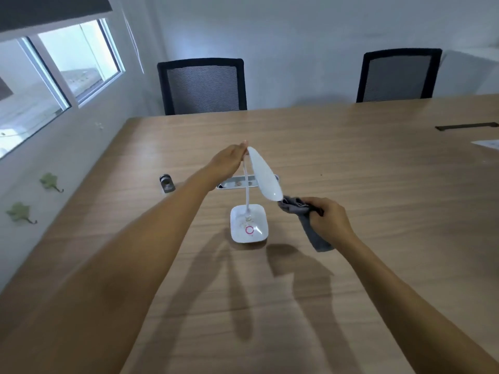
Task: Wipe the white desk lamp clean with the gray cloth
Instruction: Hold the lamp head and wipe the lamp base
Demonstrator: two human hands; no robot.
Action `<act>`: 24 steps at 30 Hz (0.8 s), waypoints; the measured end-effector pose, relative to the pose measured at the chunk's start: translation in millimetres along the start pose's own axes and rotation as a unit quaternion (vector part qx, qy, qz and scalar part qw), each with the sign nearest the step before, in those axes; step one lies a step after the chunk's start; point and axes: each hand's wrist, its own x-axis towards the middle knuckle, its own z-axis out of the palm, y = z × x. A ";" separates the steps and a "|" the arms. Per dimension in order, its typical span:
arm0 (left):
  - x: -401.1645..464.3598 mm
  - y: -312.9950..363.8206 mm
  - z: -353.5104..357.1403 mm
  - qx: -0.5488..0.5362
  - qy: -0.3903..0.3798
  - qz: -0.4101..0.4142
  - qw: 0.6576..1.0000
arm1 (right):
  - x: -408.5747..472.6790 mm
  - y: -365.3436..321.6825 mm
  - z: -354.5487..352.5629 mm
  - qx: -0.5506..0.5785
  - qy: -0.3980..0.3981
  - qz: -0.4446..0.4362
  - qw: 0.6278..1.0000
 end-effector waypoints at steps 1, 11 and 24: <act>0.7 -0.7 -0.2 0.005 0.002 0.002 1.000 | 3.0 -0.4 9.5 -0.036 -0.002 -0.016 0.999; 10.0 -16.7 0.4 -0.144 -0.031 -0.027 0.989 | 16.6 -12.7 114.6 -0.249 -0.089 -0.138 0.954; 11.2 -14.3 -5.1 -0.150 -0.047 -0.035 0.987 | 17.9 12.4 90.9 -0.198 -0.109 -0.179 0.957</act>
